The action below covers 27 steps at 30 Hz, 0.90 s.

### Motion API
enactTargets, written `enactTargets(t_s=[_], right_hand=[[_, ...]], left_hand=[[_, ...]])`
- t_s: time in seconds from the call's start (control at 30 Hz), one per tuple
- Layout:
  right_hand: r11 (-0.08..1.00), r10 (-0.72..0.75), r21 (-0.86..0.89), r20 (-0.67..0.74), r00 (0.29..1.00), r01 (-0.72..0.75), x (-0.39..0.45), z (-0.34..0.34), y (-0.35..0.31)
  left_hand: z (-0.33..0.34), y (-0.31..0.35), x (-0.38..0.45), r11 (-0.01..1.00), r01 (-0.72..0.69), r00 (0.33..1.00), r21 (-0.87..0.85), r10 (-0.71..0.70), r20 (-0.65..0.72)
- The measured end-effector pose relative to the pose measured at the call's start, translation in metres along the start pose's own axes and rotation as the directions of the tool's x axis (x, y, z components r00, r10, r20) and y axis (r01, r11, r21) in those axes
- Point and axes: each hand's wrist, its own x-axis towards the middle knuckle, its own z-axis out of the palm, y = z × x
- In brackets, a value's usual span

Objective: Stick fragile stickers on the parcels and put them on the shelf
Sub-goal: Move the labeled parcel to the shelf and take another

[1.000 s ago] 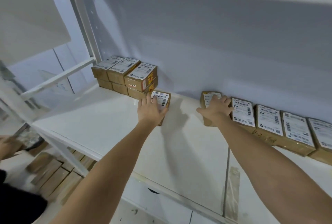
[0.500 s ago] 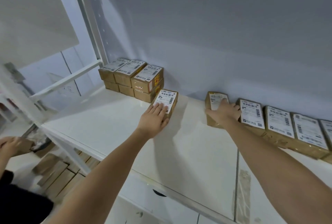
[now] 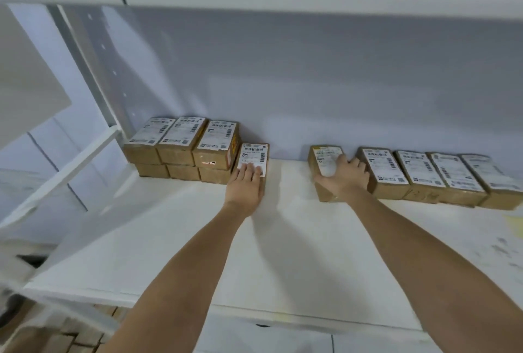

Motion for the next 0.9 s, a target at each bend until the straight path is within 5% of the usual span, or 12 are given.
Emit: enactTargets(t_s=[0.4, 0.67, 0.77, 0.9], right_hand=[[0.972, 0.137, 0.194, 0.002, 0.991, -0.135, -0.05, -0.006, -0.006], [0.945, 0.166, 0.303, -0.112, 0.98, -0.125, -0.089, -0.01, 0.013], [0.931, 0.197, 0.339, -0.157, 0.968, -0.135, -0.106, -0.006, 0.026], [0.927, 0.219, 0.347, -0.19, 0.957, -0.143, -0.132, -0.002, 0.049]], left_hand=[[-0.004, -0.014, 0.026, 0.997, -0.074, 0.993, 0.024, 0.072, 0.094], [-0.032, 0.013, 0.025, 0.996, -0.054, 0.998, 0.072, 0.055, -0.016], [-0.04, 0.065, 0.004, 0.934, -0.188, 0.98, -0.303, 0.16, -0.114], [-0.043, 0.143, -0.029, 0.577, -0.09, 0.964, -0.812, 0.254, 0.074]])
